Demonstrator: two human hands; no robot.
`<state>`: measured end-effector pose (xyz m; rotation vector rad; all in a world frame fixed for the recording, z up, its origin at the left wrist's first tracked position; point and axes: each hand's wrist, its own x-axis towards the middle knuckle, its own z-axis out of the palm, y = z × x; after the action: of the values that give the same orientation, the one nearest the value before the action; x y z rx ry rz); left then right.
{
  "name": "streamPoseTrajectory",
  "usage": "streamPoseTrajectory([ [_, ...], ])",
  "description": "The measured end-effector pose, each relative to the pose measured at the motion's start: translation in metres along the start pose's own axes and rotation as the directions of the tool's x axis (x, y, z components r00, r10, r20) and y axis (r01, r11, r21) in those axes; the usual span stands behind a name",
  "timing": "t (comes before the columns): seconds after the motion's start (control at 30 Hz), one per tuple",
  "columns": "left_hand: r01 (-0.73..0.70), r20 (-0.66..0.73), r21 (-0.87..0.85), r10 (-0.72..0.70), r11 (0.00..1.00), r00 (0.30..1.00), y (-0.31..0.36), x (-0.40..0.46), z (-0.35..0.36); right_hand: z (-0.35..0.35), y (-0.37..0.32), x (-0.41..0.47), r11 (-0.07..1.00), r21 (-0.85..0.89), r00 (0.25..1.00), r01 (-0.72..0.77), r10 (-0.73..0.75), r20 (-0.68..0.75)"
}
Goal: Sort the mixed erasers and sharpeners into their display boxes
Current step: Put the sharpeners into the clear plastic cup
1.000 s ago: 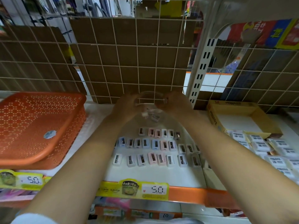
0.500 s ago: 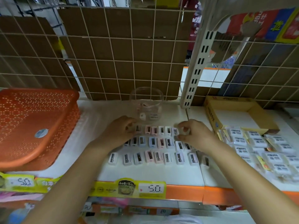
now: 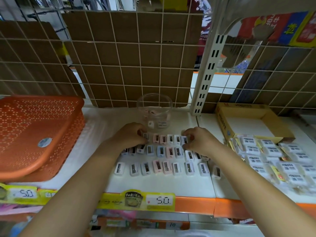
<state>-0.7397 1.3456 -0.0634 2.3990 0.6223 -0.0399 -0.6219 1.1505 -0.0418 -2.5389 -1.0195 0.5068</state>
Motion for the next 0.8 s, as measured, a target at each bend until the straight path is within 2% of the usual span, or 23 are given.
streamPoseTrajectory([
  [0.17, -0.126, -0.114, 0.093, 0.136, 0.988, 0.984, -0.001, -0.013, -0.002, -0.003, -0.003, -0.008, 0.998, -0.008, 0.989, 0.065, -0.065, -0.131],
  [0.27, -0.249, -0.202, 0.144, 0.275, 0.958, 0.94, 0.012, -0.033, -0.007, -0.004, -0.01, -0.018, 0.98, 0.022, 0.959, 0.197, -0.188, -0.213],
  [0.37, -0.315, -0.273, 0.215, 0.367, 0.924, 0.89, 0.028, -0.053, -0.01, -0.004, -0.02, -0.03, 0.944, 0.03, 0.916, 0.329, -0.311, -0.254],
  [0.53, -0.337, -0.333, 0.271, 0.416, 0.902, 0.846, 0.033, -0.062, -0.008, -0.005, -0.034, -0.038, 0.911, 0.024, 0.882, 0.411, -0.391, -0.265],
  [0.67, -0.369, -0.369, 0.242, 0.437, 0.897, 0.82, 0.034, -0.064, -0.013, -0.007, -0.04, -0.037, 0.901, -0.023, 0.863, 0.432, -0.421, -0.279],
  [0.8, -0.326, -0.421, 0.164, 0.365, 0.931, 0.831, 0.039, -0.051, -0.027, -0.017, -0.047, -0.018, 0.92, -0.012, 0.868, 0.392, -0.374, -0.327],
])
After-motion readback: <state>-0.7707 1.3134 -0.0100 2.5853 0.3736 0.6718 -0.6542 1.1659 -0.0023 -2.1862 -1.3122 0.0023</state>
